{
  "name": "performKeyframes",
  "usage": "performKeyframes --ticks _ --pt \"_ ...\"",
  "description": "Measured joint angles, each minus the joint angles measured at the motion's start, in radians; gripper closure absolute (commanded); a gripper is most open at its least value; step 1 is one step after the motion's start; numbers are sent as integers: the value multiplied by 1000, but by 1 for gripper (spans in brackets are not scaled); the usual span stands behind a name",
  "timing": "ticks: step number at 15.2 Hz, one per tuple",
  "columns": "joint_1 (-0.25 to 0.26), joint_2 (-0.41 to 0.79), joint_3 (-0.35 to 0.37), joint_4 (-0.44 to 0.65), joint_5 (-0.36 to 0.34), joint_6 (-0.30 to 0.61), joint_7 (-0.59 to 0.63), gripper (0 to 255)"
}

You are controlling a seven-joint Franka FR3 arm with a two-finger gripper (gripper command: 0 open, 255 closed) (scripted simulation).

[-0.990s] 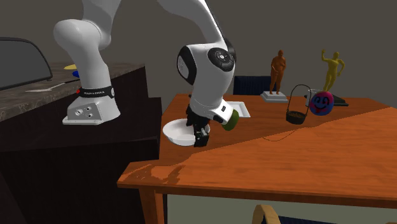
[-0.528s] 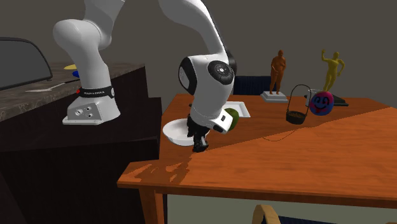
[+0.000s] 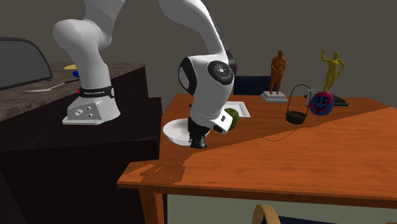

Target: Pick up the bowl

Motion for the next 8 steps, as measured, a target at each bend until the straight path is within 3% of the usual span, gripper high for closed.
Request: performKeyframes --ticks 8 --pt "24 -76 -35 -25 -46 -38 34 255"
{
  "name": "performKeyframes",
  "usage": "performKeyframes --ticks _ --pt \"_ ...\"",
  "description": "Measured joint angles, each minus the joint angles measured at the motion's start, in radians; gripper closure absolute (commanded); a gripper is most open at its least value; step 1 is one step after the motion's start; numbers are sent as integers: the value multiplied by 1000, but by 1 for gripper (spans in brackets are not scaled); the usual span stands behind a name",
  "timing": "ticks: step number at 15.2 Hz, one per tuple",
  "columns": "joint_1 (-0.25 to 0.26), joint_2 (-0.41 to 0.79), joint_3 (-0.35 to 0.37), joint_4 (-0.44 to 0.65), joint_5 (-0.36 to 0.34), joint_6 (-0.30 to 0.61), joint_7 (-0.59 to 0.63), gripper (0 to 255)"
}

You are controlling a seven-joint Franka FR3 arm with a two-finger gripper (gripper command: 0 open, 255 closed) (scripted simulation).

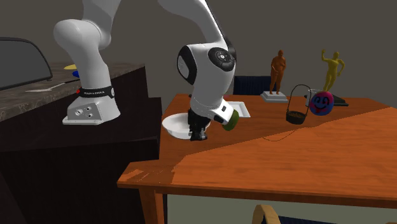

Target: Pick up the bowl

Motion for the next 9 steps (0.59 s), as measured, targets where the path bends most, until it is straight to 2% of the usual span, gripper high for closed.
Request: performKeyframes --ticks 9 --pt "33 -107 -46 -25 -69 -57 56 255"
